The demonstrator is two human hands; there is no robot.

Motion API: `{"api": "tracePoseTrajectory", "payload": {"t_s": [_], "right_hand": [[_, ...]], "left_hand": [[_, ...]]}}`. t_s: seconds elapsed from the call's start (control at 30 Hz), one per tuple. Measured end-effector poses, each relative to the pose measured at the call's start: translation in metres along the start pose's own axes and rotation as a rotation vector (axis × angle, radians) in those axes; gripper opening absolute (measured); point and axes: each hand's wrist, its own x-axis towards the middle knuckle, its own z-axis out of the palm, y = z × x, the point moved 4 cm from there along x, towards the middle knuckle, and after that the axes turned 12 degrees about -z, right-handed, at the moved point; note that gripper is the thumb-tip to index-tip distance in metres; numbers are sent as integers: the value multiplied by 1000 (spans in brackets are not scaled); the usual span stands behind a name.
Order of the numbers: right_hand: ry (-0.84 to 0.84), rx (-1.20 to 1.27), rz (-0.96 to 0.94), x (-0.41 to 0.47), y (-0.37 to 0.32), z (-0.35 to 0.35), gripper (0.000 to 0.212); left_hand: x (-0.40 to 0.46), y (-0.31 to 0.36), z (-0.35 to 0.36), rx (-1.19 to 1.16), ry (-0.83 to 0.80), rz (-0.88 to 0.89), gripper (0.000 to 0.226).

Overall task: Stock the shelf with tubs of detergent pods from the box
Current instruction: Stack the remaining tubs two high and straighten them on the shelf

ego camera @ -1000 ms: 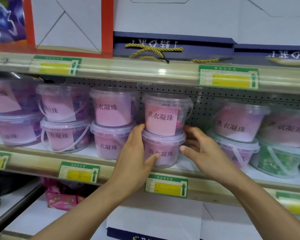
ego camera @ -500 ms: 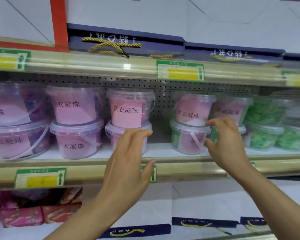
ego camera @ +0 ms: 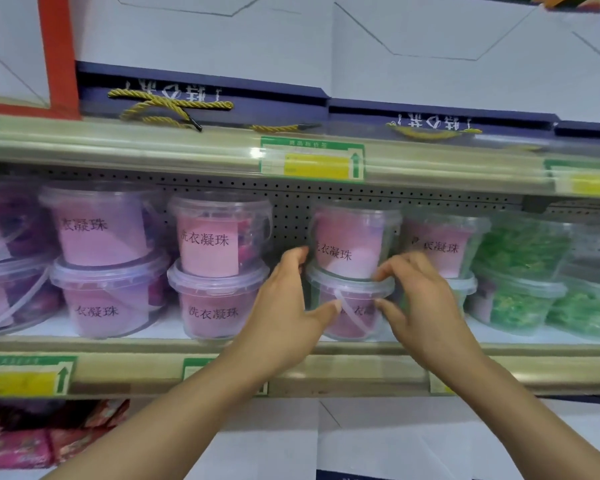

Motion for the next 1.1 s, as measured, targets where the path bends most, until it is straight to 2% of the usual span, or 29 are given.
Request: {"api": "tracePoseTrajectory", "payload": {"t_s": [0.13, 0.27, 0.4, 0.53, 0.6, 0.77, 1.1], "right_hand": [[66, 272, 115, 6, 6, -17, 44], [-9, 427, 154, 18, 15, -10, 48], [-30, 488, 179, 21, 21, -4, 53], [-92, 543, 167, 18, 25, 2, 60], [-87, 508, 163, 12, 26, 3, 59], [-70, 236, 136, 0, 26, 1, 42], [-50, 278, 80, -3, 5, 9, 54]], "left_hand": [[18, 6, 7, -59, -23, -90, 86], [29, 9, 15, -155, -35, -173, 80], [17, 12, 17, -236, 56, -124, 76], [6, 9, 16, -154, 131, -71, 75], [7, 3, 17, -101, 133, -93, 77], [13, -2, 32, -57, -2, -201, 83], [4, -10, 17, -71, 53, -176, 82]]}}
